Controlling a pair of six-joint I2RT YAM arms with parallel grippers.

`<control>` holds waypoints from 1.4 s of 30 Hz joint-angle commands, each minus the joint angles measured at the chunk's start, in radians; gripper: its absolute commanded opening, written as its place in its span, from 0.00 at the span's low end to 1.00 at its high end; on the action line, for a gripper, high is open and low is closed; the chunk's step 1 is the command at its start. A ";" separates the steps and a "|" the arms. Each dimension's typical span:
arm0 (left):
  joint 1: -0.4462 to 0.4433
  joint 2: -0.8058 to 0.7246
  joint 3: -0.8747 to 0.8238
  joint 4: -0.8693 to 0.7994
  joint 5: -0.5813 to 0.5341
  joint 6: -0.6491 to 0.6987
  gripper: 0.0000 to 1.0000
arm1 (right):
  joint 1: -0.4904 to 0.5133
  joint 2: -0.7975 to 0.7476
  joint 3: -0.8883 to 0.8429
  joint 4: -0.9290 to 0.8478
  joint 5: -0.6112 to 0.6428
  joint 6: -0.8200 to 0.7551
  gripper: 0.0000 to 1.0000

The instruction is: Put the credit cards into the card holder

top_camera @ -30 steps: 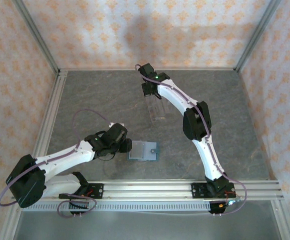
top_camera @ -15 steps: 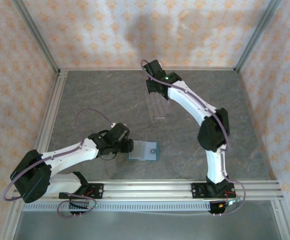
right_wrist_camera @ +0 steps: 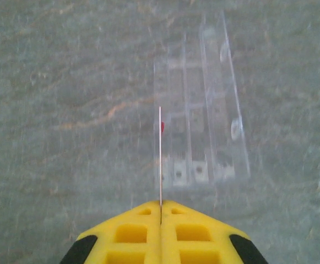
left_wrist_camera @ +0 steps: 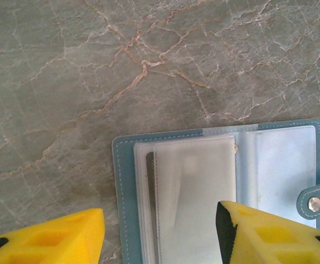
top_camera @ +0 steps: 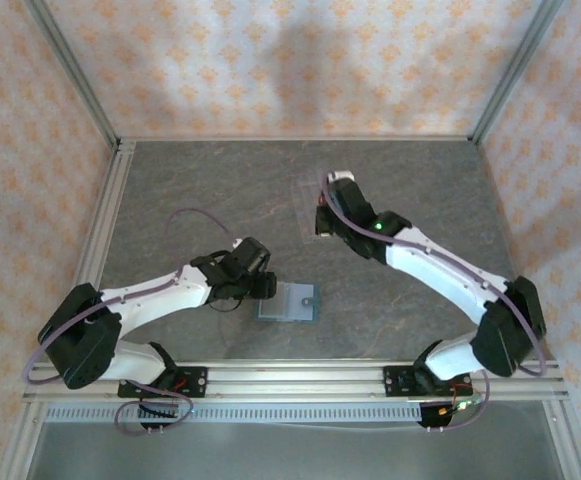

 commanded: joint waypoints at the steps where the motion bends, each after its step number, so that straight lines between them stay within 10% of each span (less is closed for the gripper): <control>1: 0.006 0.034 0.041 -0.045 -0.022 0.040 0.57 | 0.053 -0.083 -0.118 0.165 -0.034 0.074 0.00; 23: 0.005 0.157 0.022 0.019 -0.013 0.031 0.48 | 0.133 -0.188 -0.658 0.734 -0.261 0.365 0.00; 42: -0.014 0.142 -0.066 0.079 -0.006 -0.049 0.46 | 0.135 0.037 -0.725 0.885 -0.276 0.382 0.00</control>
